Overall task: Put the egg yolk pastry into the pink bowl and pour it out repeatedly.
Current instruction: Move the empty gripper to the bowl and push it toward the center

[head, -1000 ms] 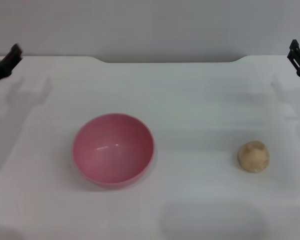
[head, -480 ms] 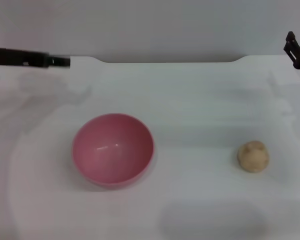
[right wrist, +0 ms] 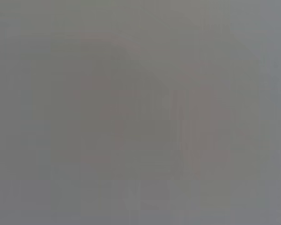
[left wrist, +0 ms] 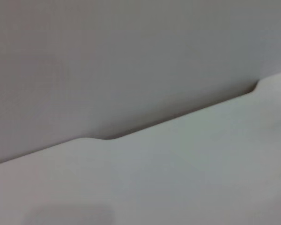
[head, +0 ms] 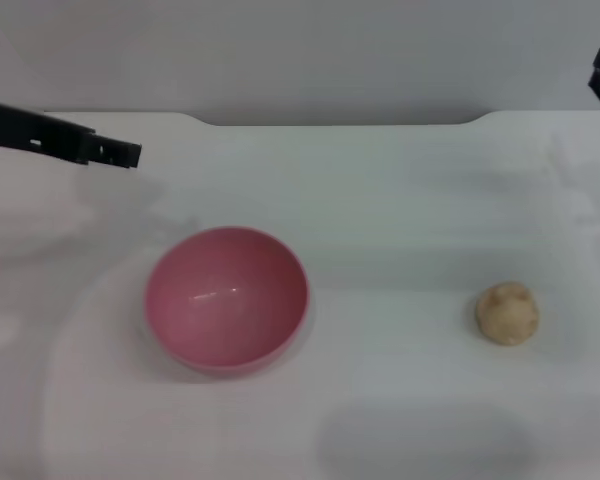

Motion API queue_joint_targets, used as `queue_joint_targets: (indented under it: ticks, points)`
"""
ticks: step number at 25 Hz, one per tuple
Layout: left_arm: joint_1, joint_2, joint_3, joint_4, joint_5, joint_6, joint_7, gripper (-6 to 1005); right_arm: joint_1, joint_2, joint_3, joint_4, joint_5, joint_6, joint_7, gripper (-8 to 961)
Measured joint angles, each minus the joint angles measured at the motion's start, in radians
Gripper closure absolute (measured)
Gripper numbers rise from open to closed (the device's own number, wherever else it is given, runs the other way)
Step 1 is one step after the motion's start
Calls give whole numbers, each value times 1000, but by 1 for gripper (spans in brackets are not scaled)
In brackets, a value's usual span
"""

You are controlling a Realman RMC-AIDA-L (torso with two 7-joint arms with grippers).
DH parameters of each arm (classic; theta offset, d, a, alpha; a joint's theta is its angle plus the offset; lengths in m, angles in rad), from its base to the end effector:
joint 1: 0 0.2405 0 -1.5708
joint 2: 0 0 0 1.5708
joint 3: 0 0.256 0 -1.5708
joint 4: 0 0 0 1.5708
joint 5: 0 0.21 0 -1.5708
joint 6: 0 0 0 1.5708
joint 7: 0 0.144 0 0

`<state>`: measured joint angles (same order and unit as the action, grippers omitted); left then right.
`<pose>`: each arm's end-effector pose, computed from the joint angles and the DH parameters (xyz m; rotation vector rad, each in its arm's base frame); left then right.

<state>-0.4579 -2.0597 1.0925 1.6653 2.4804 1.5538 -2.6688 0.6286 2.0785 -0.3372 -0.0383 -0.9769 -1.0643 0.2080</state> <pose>-0.1813 0.3546 0.0976 -2.2773 -1.0764 -0.0016 0.3195 0.3872 0.0181 -1.5360 0.5308 0.6369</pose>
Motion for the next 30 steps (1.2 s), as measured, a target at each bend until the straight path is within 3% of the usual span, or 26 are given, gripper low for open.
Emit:
queue_joint_targets:
  ticks: [8,18,22,30]
  points:
    - [7,1,55,-36,19,51,-58,248,-39,-3,0,-21,121,-2,-3,197]
    - [-120,6,40,-371,38,-26,-62,247,-48,-9,0,-94,332,7,3,197]
    - [-161,3,42,-421,112,-68,-91,247,-47,-10,0,-118,381,9,4,197]
    - [-181,3,46,-450,162,-64,-109,247,-27,-11,-11,-124,385,9,4,197]
